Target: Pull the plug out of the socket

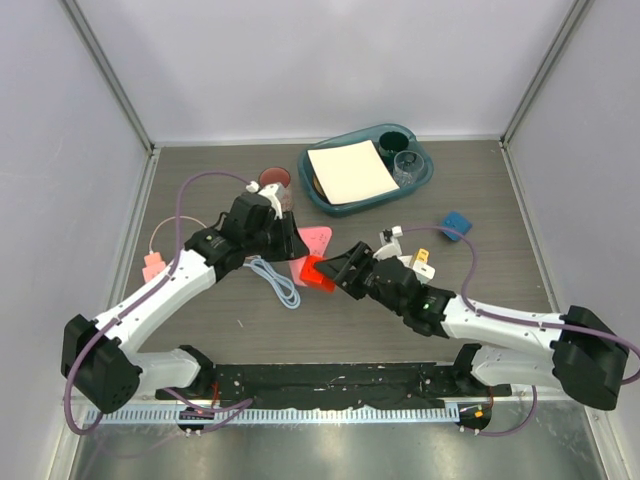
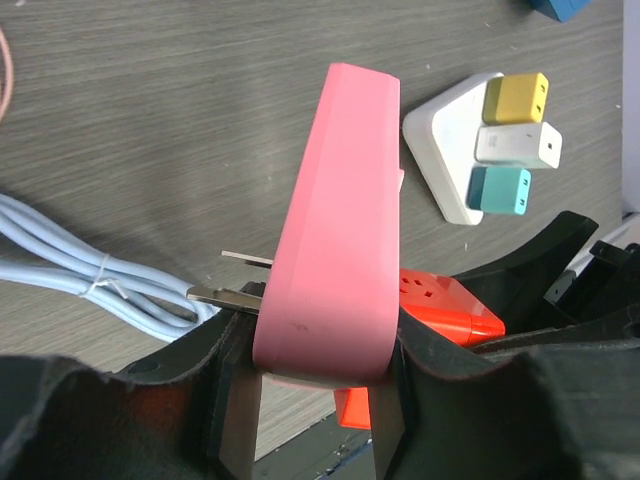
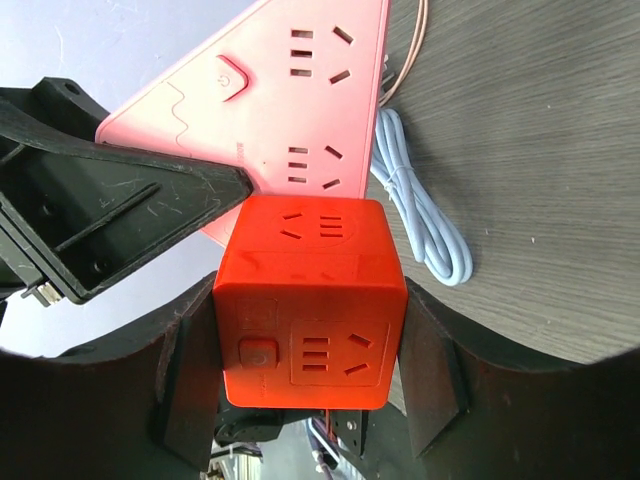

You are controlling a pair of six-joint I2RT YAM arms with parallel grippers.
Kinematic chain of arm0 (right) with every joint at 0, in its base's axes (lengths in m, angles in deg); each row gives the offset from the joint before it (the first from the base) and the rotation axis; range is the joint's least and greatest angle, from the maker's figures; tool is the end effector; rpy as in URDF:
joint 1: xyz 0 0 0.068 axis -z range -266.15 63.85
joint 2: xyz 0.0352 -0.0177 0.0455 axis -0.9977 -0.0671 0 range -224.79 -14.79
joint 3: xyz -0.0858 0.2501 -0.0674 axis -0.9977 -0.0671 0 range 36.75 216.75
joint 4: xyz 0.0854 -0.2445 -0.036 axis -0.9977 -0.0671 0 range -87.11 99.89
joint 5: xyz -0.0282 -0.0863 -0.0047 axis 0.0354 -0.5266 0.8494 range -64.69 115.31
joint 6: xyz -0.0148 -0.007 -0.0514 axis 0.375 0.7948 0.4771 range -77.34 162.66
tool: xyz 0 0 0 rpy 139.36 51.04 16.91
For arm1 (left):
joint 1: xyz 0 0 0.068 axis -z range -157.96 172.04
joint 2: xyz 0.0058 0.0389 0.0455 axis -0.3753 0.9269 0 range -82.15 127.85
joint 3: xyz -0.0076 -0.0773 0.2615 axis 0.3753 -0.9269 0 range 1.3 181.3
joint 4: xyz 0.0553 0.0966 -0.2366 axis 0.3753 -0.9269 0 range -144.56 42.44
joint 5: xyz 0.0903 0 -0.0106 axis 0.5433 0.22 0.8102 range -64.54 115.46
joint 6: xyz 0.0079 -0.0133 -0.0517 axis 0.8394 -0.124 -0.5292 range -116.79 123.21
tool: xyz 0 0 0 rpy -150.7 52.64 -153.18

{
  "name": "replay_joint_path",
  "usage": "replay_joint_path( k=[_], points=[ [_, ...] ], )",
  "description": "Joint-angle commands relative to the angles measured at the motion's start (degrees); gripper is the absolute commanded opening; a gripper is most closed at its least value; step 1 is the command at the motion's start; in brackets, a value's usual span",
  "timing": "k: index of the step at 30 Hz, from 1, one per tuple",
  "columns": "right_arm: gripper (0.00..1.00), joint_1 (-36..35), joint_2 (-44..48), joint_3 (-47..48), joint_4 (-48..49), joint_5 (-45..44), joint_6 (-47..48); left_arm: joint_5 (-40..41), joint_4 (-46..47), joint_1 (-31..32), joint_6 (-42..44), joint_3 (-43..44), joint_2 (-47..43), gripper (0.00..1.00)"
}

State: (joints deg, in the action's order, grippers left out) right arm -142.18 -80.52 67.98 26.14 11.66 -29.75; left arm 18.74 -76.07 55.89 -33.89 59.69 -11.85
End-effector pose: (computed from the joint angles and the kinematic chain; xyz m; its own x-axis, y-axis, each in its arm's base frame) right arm 0.1470 0.2031 0.2308 -0.7017 0.6162 -0.3576 -0.0389 0.4680 0.8829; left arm 0.2189 -0.1518 0.2991 -0.8078 -0.1796 -0.5615 0.1755 0.8361 -0.5198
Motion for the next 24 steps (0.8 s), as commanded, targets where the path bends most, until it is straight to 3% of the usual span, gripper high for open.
replay_joint_path(
  k=[1,5,11,15,20,24],
  points=[
    [0.01,0.48,7.89,-3.97,1.25,-4.89,0.16,11.20,-3.30,-2.03,4.14,1.02,-0.87,0.00],
    [0.01,0.57,8.52,0.65,-3.41,-5.25,2.25,11.73,-3.30,-1.59,4.32,1.37,0.36,0.00],
    [0.01,0.48,0.88,12.09,-9.82,-3.66,5.69,12.25,-3.74,-0.63,4.49,1.64,0.10,0.00],
    [0.01,0.57,-3.16,13.77,-9.48,-6.47,4.47,13.75,-3.74,0.26,4.58,1.64,0.09,0.00],
    [0.01,0.57,-6.95,20.27,-10.63,-3.23,8.23,14.46,-6.03,0.34,4.93,3.04,2.38,0.00],
    [0.01,0.57,-9.23,25.20,-18.15,-3.66,12.28,14.72,-5.85,0.34,4.93,3.05,1.94,0.00]
  ],
)
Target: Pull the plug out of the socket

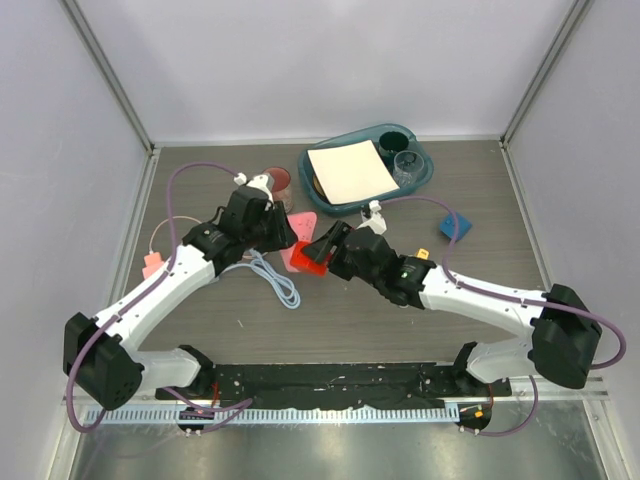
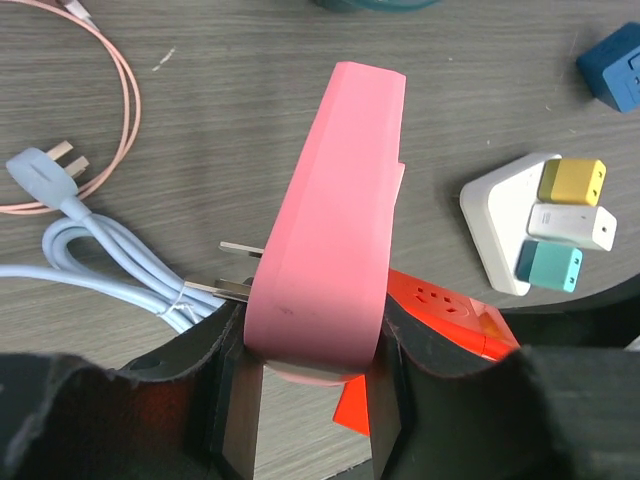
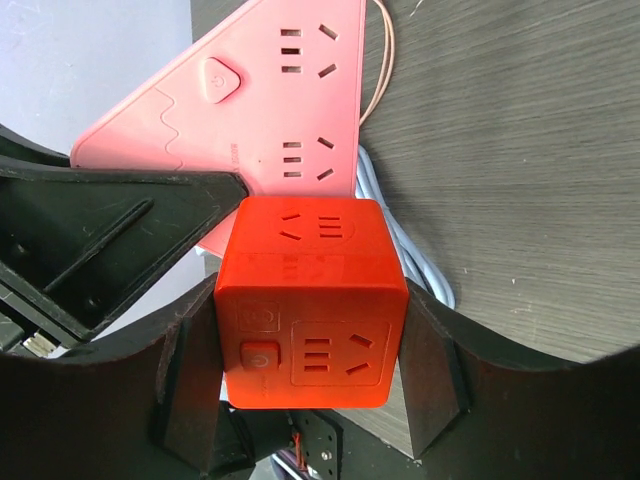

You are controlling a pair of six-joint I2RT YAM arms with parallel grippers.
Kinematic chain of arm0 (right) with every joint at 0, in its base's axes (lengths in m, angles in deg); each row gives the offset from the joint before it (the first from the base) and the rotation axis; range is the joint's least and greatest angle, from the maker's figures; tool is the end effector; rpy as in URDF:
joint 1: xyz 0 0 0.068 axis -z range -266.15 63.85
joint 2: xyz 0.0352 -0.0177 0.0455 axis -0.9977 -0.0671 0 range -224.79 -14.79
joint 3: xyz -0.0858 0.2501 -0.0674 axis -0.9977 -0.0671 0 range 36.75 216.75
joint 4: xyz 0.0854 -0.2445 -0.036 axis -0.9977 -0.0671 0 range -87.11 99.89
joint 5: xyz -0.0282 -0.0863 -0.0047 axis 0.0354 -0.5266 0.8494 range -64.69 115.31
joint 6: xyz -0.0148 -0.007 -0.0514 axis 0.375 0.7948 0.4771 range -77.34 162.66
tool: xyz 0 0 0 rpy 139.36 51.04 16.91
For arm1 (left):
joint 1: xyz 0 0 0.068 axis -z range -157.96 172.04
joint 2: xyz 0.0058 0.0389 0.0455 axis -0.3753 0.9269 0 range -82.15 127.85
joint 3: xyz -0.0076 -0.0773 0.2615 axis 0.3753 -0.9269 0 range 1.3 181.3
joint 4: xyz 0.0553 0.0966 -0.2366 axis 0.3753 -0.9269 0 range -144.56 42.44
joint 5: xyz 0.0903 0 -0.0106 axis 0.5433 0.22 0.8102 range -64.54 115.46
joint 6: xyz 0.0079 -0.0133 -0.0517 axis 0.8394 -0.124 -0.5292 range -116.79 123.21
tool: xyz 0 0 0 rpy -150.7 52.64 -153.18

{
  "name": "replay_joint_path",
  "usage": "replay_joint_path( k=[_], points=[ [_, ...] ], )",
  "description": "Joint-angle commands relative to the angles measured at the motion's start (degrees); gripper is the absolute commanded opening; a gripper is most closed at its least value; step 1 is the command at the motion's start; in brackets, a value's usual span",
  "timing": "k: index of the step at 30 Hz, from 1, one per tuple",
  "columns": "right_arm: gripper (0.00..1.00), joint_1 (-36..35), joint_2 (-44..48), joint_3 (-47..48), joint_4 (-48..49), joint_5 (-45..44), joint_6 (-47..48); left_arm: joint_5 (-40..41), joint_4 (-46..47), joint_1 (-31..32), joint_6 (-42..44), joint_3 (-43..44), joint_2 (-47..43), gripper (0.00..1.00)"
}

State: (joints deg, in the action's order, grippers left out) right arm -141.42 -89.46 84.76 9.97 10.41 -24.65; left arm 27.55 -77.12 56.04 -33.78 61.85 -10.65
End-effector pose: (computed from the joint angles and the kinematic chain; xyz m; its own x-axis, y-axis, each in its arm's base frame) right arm 0.1745 0.2356 0.2632 -0.7102 0.5404 -0.4512 -0.0206 0.6247 0.7806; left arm 0.2258 -0.1507 0.3049 -0.7525 -0.2177 -0.6216 0.1040 0.8926 -0.4386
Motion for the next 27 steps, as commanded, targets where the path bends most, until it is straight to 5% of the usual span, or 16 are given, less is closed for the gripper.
replay_joint_path(
  k=[1,7,13,21,27],
  points=[
    [0.01,-0.11,-0.12,8.42,-2.27,-2.77,7.28,5.91,-4.89,0.19,4.82,0.88,0.65,0.00],
    [0.01,4.09,3.74,3.60,3.79,4.07,8.86,6.09,-4.89,0.19,5.00,0.79,0.48,0.00],
    [0.01,12.10,7.70,-4.84,11.78,21.74,5.52,4.60,-3.93,0.19,5.00,0.62,1.53,0.00],
    [0.01,13.33,9.98,-2.14,4.69,19.30,9.20,1.79,-2.26,0.10,5.00,0.00,0.92,0.00],
    [0.01,23.43,15.43,1.56,-7.09,9.27,19.57,-7.33,1.52,0.10,5.26,-1.58,-0.05,0.00]
  ],
)
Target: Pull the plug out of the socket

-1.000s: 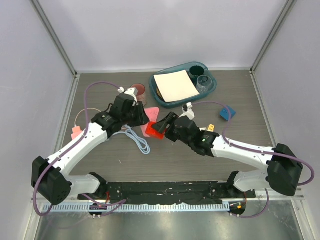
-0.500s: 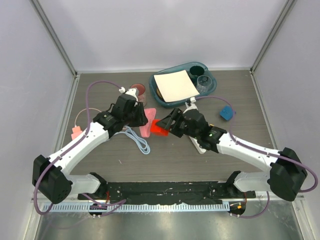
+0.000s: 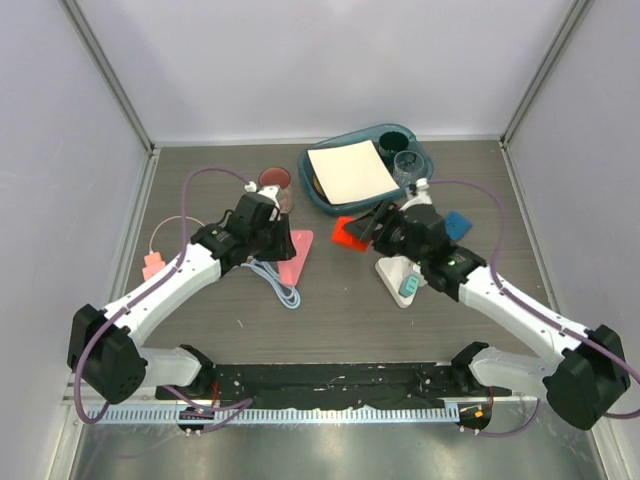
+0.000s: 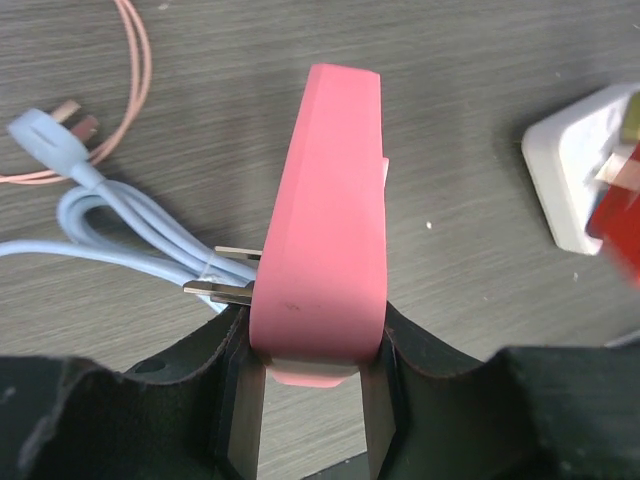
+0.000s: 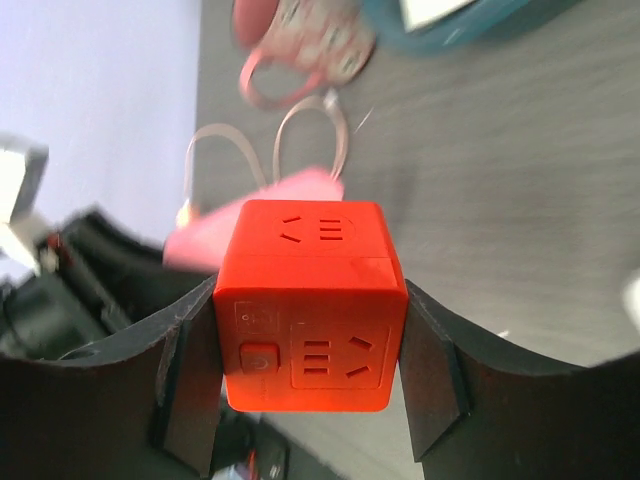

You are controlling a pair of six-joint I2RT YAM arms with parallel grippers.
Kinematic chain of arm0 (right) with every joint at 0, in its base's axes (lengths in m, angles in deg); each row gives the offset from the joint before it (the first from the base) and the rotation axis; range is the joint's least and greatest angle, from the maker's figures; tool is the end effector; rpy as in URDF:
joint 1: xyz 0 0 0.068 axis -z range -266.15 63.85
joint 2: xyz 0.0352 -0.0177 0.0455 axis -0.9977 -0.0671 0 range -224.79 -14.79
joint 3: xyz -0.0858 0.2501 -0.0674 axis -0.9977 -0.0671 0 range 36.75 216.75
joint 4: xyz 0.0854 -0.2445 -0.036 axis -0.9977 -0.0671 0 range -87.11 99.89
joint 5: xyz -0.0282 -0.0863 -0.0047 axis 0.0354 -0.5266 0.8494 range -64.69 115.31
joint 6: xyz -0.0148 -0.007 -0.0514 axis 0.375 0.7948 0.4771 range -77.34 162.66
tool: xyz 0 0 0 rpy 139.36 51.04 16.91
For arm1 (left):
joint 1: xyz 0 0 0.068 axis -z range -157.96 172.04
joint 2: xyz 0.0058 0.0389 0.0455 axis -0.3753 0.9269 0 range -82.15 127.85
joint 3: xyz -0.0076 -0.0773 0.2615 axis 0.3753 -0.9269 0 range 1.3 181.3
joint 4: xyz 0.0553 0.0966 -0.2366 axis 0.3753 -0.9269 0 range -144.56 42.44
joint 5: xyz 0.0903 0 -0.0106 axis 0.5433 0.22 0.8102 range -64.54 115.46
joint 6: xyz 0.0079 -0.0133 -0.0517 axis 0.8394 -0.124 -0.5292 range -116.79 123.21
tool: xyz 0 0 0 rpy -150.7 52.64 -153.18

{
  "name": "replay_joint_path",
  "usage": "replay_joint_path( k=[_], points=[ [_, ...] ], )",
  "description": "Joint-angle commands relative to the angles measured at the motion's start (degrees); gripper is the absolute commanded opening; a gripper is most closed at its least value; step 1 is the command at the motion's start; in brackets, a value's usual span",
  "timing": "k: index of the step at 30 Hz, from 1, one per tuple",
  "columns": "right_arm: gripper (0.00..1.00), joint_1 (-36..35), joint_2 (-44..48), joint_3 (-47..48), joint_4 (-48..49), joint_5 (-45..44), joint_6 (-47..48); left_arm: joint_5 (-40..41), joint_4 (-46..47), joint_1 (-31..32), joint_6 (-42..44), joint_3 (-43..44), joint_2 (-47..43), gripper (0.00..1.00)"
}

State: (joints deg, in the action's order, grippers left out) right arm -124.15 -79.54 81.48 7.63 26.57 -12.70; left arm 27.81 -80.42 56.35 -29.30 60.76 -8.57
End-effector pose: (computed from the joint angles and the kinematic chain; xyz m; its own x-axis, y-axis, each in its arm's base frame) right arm 0.2041 0.1604 0.2832 -0.6894 0.5051 -0.5192 -0.1131 0.6329 0.7659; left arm 0.2258 -0.1523 0.2849 -0.7995 -0.1045 -0.5915 0.1309 0.9307 -0.3415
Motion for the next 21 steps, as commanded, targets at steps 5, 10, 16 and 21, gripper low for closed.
replay_joint_path(
  k=[5,10,16,21],
  points=[
    [0.04,16.28,5.69,6.51,-11.00,-9.87,16.48,-14.73,5.44,-0.12,0.96,0.04,-0.28,0.00],
    [0.11,26.20,-0.87,4.93,-10.40,-6.63,18.70,-17.46,6.06,-0.12,0.43,0.74,1.39,0.04],
    [0.14,35.53,-11.43,8.52,-5.92,2.69,17.21,-21.69,7.03,1.99,-2.90,1.96,7.70,0.07],
    [0.16,37.21,-21.27,13.53,-1.79,6.64,16.51,-22.04,3.60,4.02,-3.43,5.31,12.98,0.07]
  ],
)
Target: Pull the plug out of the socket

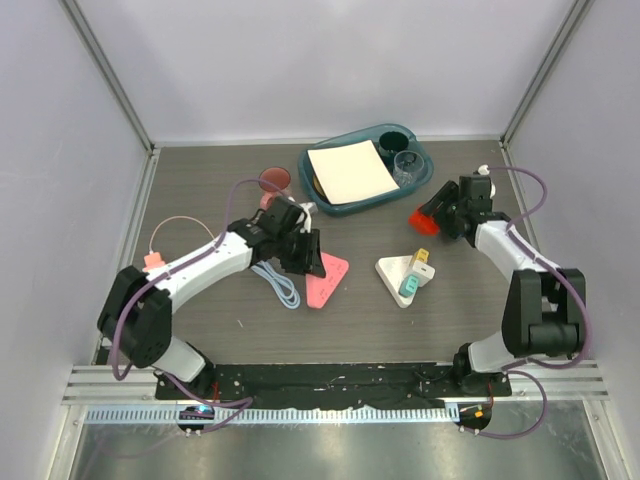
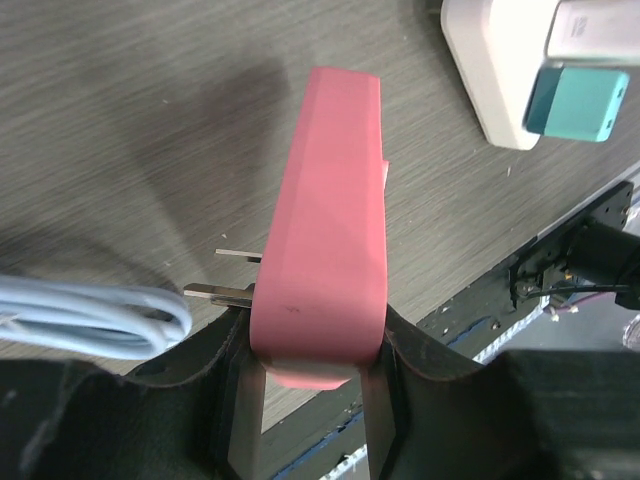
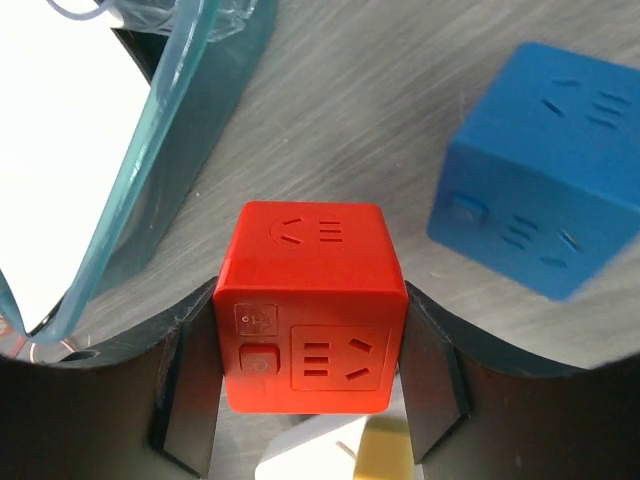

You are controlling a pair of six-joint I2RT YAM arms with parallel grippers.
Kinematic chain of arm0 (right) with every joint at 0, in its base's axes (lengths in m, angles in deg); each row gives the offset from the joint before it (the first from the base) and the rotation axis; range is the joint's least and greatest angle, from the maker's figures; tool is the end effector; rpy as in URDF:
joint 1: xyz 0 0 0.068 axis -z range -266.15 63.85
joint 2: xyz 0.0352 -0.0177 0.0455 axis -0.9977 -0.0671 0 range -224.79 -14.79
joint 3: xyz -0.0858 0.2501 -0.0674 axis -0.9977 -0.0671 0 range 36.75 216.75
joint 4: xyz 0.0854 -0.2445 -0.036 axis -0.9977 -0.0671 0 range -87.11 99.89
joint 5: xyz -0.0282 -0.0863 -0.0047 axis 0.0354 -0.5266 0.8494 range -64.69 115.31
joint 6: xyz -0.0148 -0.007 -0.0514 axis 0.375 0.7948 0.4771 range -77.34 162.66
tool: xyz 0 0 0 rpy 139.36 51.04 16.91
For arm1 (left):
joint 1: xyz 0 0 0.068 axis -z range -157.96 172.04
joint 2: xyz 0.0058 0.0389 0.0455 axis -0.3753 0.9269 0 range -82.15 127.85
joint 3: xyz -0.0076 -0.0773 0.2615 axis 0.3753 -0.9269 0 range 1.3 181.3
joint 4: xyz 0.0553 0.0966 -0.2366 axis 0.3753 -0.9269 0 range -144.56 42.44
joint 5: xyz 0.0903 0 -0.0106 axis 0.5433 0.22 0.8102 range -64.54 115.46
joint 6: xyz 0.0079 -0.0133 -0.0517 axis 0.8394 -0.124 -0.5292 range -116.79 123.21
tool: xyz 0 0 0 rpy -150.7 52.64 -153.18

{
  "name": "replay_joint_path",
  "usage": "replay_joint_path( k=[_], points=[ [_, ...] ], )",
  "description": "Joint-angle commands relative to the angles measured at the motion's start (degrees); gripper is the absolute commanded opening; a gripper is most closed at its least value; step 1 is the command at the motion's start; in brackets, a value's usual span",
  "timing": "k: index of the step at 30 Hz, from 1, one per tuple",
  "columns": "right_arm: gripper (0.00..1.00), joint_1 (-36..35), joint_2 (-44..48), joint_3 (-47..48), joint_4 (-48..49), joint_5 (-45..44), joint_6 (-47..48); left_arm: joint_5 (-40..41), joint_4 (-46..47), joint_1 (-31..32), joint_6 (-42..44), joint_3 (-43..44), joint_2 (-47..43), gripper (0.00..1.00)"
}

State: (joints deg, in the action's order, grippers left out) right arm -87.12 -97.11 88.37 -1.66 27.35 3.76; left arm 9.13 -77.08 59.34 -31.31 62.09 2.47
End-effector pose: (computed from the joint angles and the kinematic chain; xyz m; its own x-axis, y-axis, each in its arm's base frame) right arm 0.3071 0.0064 0.2279 -0.5504 0.6183 -0.5611 0.3886 0.7845 0.4833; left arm 0.2391 -0.1947 0.2453 -0.9310 0.0256 -0.3641 0.2275 0.8206 -0.5242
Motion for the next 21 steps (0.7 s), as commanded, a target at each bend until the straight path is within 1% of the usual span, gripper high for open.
replay_joint_path(
  k=[1,2,5,6,7,10,13,14,16,17,21],
  points=[
    [0.17,0.18,-5.11,7.09,8.47,6.56,-0.39,-3.87,0.16,1.02,-1.34,3.98,2.82,0.07],
    [0.18,1.75,-6.17,7.44,9.08,7.00,-0.57,-5.01,0.08,1.02,-1.16,4.15,3.18,0.08],
    [0.22,2.20,-9.78,8.32,10.32,7.27,-1.01,-4.06,-2.99,1.90,1.73,6.61,4.58,0.16],
    [0.25,2.46,-11.18,8.85,10.23,7.27,-0.83,-3.79,-4.65,2.25,3.31,7.92,5.02,0.23],
    [0.25,2.55,-11.63,9.03,10.15,7.19,-0.66,-3.44,-5.28,2.60,3.93,8.46,5.46,0.25],
    [0.25,3.08,-12.16,8.85,9.71,6.49,-0.31,-2.12,-5.82,3.92,4.64,8.38,6.26,0.29],
    [0.31,3.17,-11.55,7.98,8.92,6.39,-0.13,-2.30,-4.59,4.36,4.81,7.23,6.61,0.32],
    [0.35,3.17,-11.28,7.63,8.74,6.92,-0.91,-2.03,-4.58,4.36,4.82,7.15,6.87,0.35],
    [0.43,3.17,-10.32,5.08,10.83,8.50,-1.97,-1.68,-5.46,4.36,4.82,7.32,7.66,0.36],
    [0.49,3.17,-10.05,4.20,11.11,8.33,-2.32,-2.38,-5.64,4.36,4.90,7.41,7.84,0.37],
    [0.62,3.17,-9.26,3.84,9.19,5.96,-1.36,-2.56,-5.81,4.36,4.73,7.14,8.45,0.40]
  ],
)
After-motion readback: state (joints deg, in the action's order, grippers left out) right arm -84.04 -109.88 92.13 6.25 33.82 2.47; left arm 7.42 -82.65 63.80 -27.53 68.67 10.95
